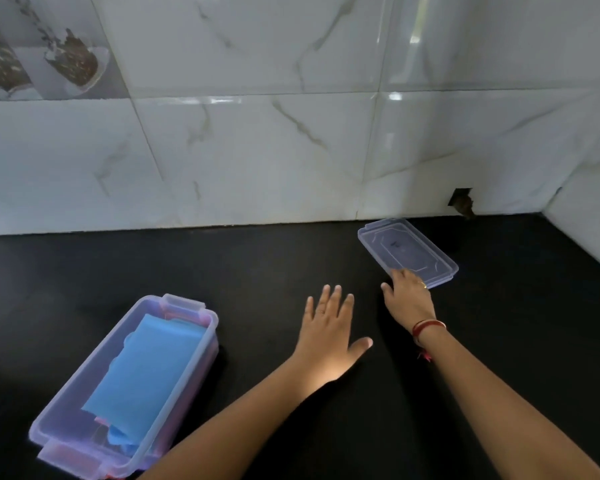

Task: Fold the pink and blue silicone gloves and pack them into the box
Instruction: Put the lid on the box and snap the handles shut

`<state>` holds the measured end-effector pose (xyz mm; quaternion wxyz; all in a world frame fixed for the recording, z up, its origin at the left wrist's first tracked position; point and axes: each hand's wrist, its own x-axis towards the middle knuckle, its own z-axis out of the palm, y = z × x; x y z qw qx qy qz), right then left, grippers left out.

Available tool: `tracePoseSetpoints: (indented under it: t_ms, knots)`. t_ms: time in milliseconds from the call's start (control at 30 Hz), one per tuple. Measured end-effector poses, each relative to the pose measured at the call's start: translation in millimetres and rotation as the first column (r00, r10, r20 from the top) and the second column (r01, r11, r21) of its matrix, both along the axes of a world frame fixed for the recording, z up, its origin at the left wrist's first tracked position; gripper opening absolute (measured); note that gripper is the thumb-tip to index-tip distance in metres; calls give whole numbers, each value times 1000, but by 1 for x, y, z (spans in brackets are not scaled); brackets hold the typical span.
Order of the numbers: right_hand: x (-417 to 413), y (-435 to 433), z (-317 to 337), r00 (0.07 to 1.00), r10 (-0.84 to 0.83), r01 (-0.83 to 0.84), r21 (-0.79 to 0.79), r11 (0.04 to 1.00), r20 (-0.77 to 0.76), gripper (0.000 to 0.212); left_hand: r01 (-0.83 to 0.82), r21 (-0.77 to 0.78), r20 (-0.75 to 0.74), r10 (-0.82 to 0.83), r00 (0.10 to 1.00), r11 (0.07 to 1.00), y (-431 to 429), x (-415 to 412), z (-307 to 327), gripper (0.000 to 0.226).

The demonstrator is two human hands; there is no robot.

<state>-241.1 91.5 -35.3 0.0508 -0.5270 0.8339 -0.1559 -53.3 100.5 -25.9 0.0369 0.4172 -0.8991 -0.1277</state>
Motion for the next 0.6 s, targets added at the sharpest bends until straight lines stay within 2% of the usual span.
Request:
tracePoseSetpoints:
  t_ms: [100,200,433,500,600]
  knots:
    - [0,4,1,998,1,0,14,1000,-64,31,28,89,61,-33,998,996,-2,-18,-19,83]
    - [0,10,5,997,-10,11,22,1000,-78,26,25,99,54,-31,998,995,-8,-21,-27,81]
    - [30,42,13,988,140,-131,119,984,-72,19,30,-15,-1,-30,1000,999,-18,-7,-25,78]
    - [39,55,18,977,195,-180,165,970,-81,20,65,-61,-42,-67,997,996,-18,-1,-24,75]
    - [54,74,23,951,287,-260,208,943,-114,22,135,-132,-26,-140,990,982,-16,10,-25,71]
